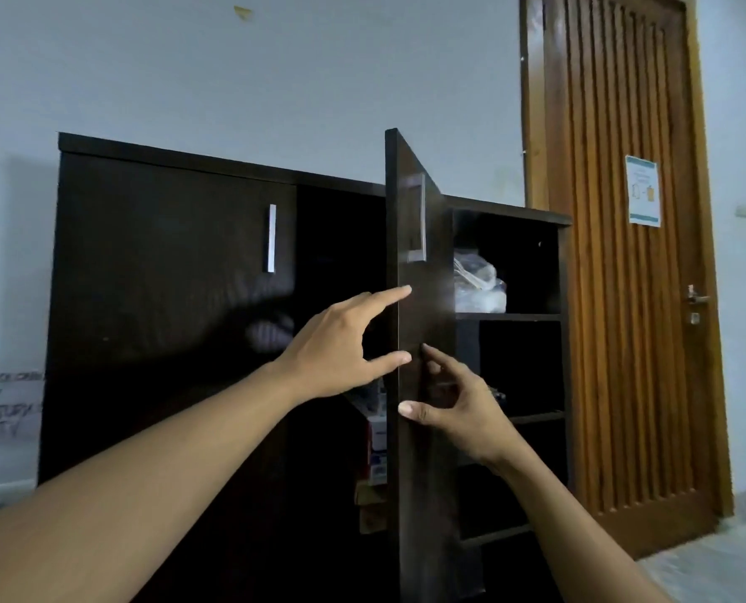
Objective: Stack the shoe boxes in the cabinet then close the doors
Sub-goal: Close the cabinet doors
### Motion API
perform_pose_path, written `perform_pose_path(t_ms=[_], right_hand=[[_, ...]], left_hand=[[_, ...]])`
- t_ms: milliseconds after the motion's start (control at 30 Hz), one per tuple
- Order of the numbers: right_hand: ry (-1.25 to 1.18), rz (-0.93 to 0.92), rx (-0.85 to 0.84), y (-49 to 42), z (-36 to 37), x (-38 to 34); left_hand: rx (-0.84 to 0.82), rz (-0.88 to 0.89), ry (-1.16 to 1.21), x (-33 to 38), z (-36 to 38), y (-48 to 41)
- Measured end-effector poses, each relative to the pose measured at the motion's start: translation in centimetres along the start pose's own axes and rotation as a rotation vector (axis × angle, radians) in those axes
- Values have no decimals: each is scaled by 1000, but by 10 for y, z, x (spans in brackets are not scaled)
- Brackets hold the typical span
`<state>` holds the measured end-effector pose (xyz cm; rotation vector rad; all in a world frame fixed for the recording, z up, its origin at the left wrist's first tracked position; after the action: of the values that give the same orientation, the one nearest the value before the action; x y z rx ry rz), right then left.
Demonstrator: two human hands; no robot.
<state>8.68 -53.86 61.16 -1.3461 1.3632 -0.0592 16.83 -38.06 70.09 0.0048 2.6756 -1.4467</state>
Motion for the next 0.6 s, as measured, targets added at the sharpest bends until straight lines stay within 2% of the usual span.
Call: perform_pose_path(t_ms=[167, 333, 467, 600], right_hand=[[78, 1, 62, -33, 49, 14], [171, 29, 132, -56, 87, 21], [238, 40, 160, -73, 106, 31], [427, 71, 135, -86, 121, 53]], left_hand=[[7, -118, -141, -58, -14, 18], [64, -164, -292, -101, -9, 28], [-48, -282, -414, -131, 7, 32], [-164, -355, -537, -158, 27, 45]])
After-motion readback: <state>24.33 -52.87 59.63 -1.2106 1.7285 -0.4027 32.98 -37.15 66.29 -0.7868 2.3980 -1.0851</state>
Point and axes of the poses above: each hand's wrist, its own y-axis away from the middle knuckle, its own z-axis out of the palm, x = y × z, the point moved 7 cm from there along -y, towards the middle knuckle, and after that the axes turned 2 degrees about -y, right-handed, at the moved point
